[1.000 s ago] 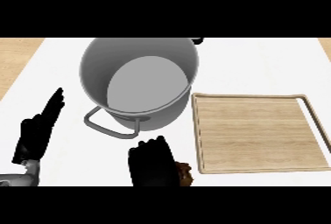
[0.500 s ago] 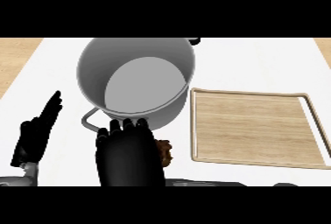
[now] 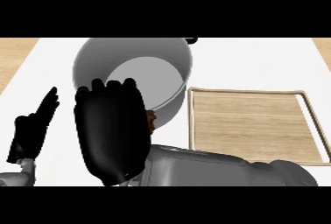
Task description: Pick the sweet potato from the tray and place it in the pot
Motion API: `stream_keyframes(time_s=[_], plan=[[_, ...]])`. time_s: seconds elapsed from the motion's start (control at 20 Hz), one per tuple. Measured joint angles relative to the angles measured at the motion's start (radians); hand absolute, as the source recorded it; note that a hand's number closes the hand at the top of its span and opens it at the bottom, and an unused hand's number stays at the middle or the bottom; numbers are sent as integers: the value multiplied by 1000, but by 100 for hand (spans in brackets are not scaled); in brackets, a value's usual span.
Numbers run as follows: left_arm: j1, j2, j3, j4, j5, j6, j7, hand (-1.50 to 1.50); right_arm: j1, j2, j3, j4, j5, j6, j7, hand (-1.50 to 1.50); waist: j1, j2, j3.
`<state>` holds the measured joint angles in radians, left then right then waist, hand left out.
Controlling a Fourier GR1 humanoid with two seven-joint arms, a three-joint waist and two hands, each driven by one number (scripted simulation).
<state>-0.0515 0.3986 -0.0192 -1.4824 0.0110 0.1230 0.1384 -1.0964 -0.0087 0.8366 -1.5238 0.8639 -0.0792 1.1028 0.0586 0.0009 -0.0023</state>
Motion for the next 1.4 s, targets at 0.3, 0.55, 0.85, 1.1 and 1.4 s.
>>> stream_keyframes(time_s=[0.3, 0.55, 0.85, 1.1, 1.4], plan=[[4, -2, 4, -35, -7, 1, 25, 0, -103, 3, -70, 194, -77, -122, -68, 150, -7, 3, 1], [32, -11, 12, -30, -12, -2, 0, 0, -169, 6, -127, 403, -144, -220, -166, 150, -10, 6, 1], [34, -23, 8, -42, -24, -3, -9, 0, -221, 8, -172, 674, -236, -317, -352, 150, 1, 13, 0], [22, -30, 4, -35, -31, -11, -17, 0, -253, 8, -158, 864, -277, -350, -466, 150, 20, 21, 0], [2, -32, 1, -37, -33, -22, -14, 0, -246, 9, -214, 965, -415, -393, -570, -150, 44, 28, 0]])
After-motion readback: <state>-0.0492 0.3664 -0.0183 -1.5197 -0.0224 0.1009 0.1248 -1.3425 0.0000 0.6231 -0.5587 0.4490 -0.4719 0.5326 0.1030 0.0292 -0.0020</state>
